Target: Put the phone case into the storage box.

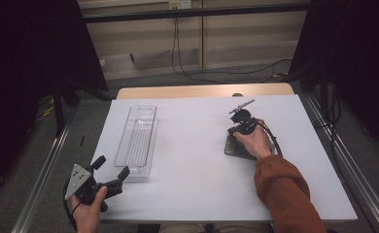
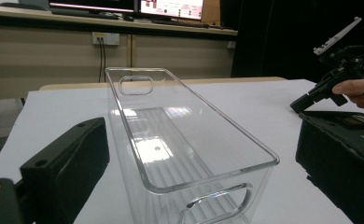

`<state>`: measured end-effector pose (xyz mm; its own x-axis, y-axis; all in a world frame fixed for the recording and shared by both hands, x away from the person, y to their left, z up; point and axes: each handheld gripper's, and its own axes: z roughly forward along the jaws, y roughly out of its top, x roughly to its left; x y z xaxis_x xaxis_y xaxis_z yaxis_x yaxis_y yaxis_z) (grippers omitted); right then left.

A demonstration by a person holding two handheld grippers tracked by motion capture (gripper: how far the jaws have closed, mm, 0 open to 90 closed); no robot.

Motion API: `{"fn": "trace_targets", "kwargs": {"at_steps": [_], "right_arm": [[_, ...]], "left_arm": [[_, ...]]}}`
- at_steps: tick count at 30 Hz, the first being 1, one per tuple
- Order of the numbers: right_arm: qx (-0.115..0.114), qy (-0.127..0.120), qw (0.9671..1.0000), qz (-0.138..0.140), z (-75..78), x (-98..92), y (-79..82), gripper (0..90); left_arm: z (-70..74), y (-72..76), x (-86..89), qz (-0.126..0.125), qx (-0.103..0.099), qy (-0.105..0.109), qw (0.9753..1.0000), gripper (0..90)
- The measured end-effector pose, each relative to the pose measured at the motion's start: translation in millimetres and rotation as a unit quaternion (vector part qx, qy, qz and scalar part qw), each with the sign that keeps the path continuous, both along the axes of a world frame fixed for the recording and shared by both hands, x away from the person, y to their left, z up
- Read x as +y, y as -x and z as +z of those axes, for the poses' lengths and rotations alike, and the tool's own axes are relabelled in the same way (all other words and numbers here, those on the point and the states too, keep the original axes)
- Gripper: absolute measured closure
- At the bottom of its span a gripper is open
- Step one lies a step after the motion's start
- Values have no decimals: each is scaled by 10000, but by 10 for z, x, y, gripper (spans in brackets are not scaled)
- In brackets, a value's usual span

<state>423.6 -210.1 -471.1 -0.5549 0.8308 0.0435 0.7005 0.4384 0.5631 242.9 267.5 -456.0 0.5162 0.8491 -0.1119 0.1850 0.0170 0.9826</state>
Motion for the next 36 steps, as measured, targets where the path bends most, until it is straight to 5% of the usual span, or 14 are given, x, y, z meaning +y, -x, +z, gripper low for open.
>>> {"fn": "trace_targets", "kwargs": {"at_steps": [36], "right_arm": [[4,-282,9984,486,-17,167,230,900]], "left_arm": [[-7,-14,5,-40,9,-8,10000,28]]}}
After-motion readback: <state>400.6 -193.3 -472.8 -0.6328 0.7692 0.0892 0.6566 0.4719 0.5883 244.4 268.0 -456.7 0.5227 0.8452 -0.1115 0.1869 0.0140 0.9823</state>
